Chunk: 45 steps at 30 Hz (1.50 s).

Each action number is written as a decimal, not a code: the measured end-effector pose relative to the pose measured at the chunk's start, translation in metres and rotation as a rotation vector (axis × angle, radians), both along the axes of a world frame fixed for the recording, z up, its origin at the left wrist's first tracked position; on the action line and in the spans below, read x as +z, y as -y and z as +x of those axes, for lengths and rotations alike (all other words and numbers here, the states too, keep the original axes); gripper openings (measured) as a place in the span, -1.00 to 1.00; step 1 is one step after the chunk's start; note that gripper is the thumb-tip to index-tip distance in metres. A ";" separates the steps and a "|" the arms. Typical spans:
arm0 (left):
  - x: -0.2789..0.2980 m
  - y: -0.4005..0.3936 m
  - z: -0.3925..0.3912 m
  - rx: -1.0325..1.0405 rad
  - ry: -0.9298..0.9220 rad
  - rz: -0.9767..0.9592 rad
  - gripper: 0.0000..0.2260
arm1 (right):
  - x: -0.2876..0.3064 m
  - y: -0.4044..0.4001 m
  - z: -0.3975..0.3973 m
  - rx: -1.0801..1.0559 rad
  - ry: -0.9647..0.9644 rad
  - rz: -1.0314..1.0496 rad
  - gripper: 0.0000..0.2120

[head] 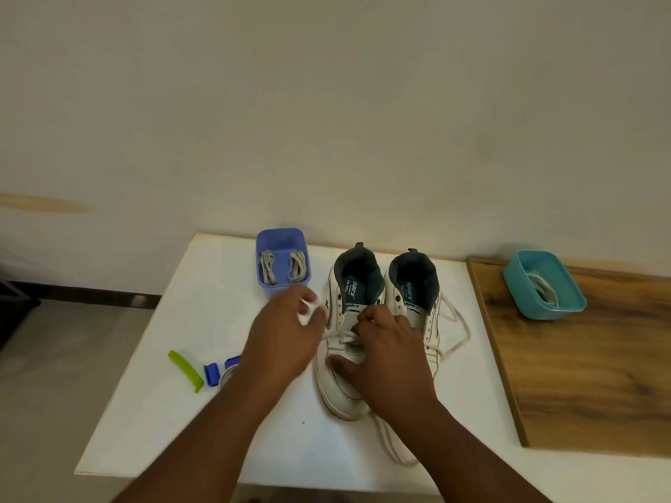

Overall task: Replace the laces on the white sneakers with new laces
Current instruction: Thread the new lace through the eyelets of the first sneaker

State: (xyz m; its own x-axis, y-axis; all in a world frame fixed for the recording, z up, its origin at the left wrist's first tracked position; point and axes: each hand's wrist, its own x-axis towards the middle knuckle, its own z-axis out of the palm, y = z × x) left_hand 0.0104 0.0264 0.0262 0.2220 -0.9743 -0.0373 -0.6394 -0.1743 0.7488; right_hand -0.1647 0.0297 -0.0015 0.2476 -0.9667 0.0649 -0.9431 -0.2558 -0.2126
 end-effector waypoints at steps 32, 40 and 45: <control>0.005 0.004 0.002 0.412 -0.117 -0.344 -0.83 | 0.006 0.002 -0.001 -0.023 0.040 0.093 -0.30; -0.010 -0.004 -0.011 -0.038 0.055 0.081 -0.76 | 0.005 0.000 0.000 -0.004 0.013 0.052 -0.38; -0.019 -0.005 -0.010 -0.166 0.181 0.163 -0.78 | -0.001 0.003 -0.005 0.008 0.065 0.019 -0.75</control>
